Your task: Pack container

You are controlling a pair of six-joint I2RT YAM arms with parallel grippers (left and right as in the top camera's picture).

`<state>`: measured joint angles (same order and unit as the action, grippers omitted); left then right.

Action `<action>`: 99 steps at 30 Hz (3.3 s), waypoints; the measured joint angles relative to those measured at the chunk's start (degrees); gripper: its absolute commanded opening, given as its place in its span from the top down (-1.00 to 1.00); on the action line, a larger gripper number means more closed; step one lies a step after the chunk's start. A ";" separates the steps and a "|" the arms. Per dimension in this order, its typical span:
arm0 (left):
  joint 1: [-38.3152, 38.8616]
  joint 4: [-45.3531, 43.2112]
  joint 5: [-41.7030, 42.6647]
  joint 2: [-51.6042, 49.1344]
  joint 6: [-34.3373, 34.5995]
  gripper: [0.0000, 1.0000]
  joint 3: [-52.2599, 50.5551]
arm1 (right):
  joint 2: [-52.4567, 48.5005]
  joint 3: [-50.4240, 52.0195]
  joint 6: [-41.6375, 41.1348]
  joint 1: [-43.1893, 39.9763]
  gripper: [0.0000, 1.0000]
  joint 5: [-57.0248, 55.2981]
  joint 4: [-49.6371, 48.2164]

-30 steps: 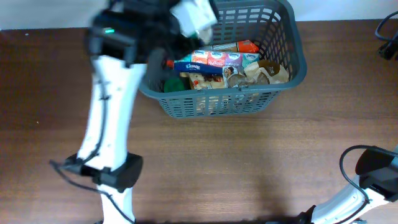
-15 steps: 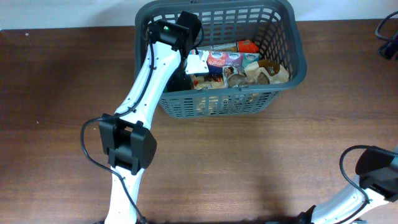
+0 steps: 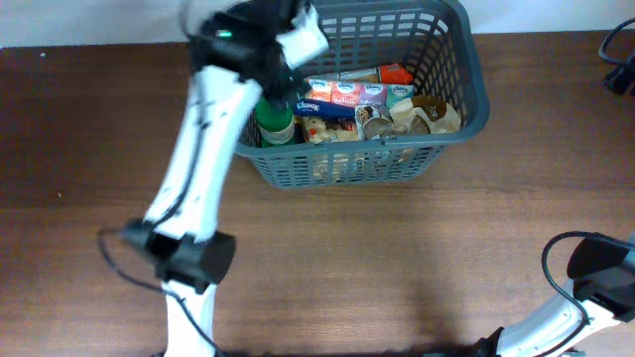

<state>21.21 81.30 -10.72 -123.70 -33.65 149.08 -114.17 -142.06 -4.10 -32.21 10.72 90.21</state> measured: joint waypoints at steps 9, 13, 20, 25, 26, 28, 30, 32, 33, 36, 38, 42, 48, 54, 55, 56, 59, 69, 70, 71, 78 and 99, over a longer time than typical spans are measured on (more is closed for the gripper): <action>-26.64 -1.36 3.26 9.99 28.65 -0.99 17.11 | 0.00 0.00 -0.02 -0.02 -0.98 0.00 0.02; -36.37 0.74 4.87 6.69 36.06 -0.99 14.03 | 0.00 0.00 0.02 0.00 -0.97 0.00 0.02; -42.03 2.10 5.44 1.90 39.54 -0.99 7.76 | -0.04 0.00 0.00 0.11 -0.97 0.02 0.02; -41.94 2.14 5.88 1.84 39.80 -0.99 6.01 | -0.04 0.00 0.00 4.31 -0.97 -0.09 0.02; -41.94 2.16 5.88 1.84 39.93 -0.99 5.99 | -0.04 0.00 0.00 5.64 -0.97 -0.04 0.02; -41.92 2.16 5.92 1.84 39.98 -0.99 5.97 | -0.04 0.00 0.00 10.71 -0.97 -0.02 0.00; -41.92 2.19 5.97 1.84 39.98 -0.99 5.95 | -0.04 0.00 0.00 16.63 -0.97 -0.04 -0.04; -41.92 2.19 6.05 1.84 39.98 -0.99 5.95 | 0.02 0.00 0.00 25.07 -0.97 0.00 -0.09; -41.92 2.21 6.05 1.84 39.98 -0.99 5.95 | 0.24 0.00 -0.04 28.81 -0.97 0.13 -0.11; -41.92 2.25 6.05 1.84 39.98 -0.99 5.95 | 2.25 0.02 1.62 37.75 -0.97 -1.07 0.00; -41.92 2.23 6.05 1.84 39.98 -0.99 5.95 | 6.16 0.94 4.11 42.75 -0.97 -4.33 -3.10; -41.92 2.23 6.08 1.84 39.98 -0.99 5.95 | 19.56 10.29 7.45 45.64 -0.97 -9.53 -25.29; -41.92 2.27 6.21 1.84 40.17 -0.99 5.95 | 55.21 48.06 7.34 40.11 -0.97 -12.55 -53.13; -41.92 2.29 6.27 1.81 40.33 -0.99 5.86 | 86.38 89.88 7.08 33.31 -0.97 -13.16 -60.37; -41.92 2.34 6.32 1.81 40.35 -0.99 5.84 | 90.16 95.43 7.15 32.54 -0.98 -13.16 -61.00; -41.92 2.32 6.25 1.81 40.35 -0.99 5.84 | 93.09 99.89 7.10 31.98 -0.97 -12.81 -62.14; -41.92 2.27 6.29 1.81 40.39 -0.99 5.84 | 101.81 113.92 7.10 30.62 -0.97 -10.82 -64.57; -41.92 2.27 6.25 1.81 40.37 -0.99 5.84 | 112.89 134.49 7.10 30.36 -0.97 -9.55 -68.87; -41.92 2.29 6.27 1.81 40.37 -0.99 5.84 | 112.91 135.43 7.10 30.36 -0.98 -9.55 -69.53; -41.92 2.29 6.25 1.81 40.39 -0.99 5.84 | 113.00 135.60 7.15 30.36 -0.97 -9.49 -71.14; -41.92 2.29 6.25 1.81 40.37 -0.99 5.84 | 113.26 136.41 7.10 30.34 -0.97 -9.33 -73.20; -41.79 2.27 6.25 1.97 40.37 -0.99 5.64 | 113.28 136.41 7.08 30.34 -0.97 -9.33 -73.24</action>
<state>-20.58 83.57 -4.47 -121.73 6.72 154.71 -0.89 -5.65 2.98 -1.87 1.39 16.97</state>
